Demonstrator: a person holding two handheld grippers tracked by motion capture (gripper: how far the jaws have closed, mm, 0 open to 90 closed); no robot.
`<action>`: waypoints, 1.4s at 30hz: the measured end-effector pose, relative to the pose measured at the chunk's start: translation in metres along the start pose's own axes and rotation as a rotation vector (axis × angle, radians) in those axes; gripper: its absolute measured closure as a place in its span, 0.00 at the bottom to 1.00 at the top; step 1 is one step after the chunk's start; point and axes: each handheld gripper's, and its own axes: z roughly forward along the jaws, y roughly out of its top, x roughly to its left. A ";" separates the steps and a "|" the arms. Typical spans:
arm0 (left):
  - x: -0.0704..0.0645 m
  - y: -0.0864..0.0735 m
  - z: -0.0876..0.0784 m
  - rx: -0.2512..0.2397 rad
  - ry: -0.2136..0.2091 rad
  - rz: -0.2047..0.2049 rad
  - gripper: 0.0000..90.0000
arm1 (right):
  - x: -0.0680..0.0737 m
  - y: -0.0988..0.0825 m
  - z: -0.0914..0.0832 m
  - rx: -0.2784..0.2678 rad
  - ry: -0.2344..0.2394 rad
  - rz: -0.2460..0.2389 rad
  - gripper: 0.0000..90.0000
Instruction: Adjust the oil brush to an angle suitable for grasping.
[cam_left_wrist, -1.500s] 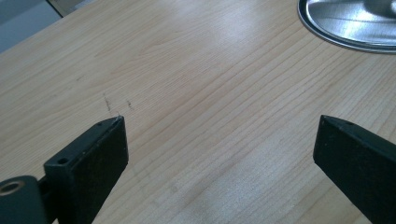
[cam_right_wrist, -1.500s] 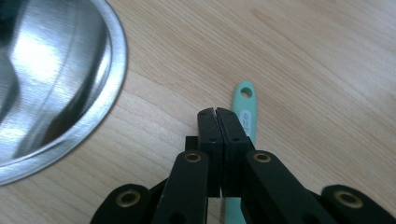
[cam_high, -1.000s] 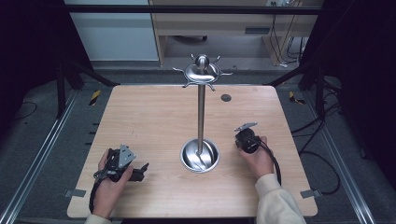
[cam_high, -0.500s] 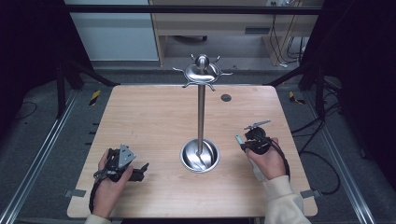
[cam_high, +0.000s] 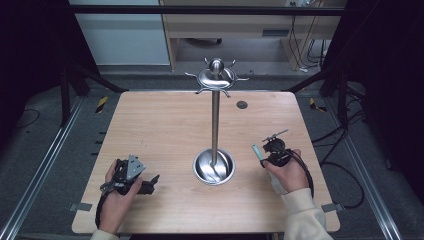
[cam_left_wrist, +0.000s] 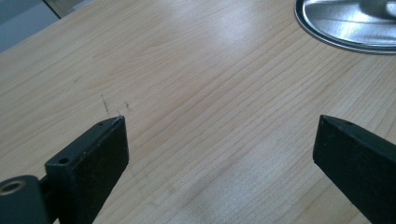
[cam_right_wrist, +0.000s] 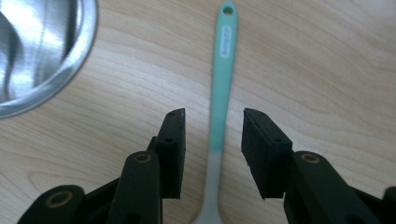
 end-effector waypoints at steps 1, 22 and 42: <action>0.000 0.000 0.000 0.001 0.000 0.000 0.03 | -0.001 -0.001 0.001 0.016 0.001 0.008 0.68; 0.000 0.000 0.001 0.001 -0.004 -0.001 0.03 | -0.006 -0.005 0.019 0.122 0.029 0.038 0.83; -0.001 0.000 0.001 -0.001 -0.003 -0.002 0.03 | -0.005 -0.004 0.021 0.145 0.016 0.048 0.92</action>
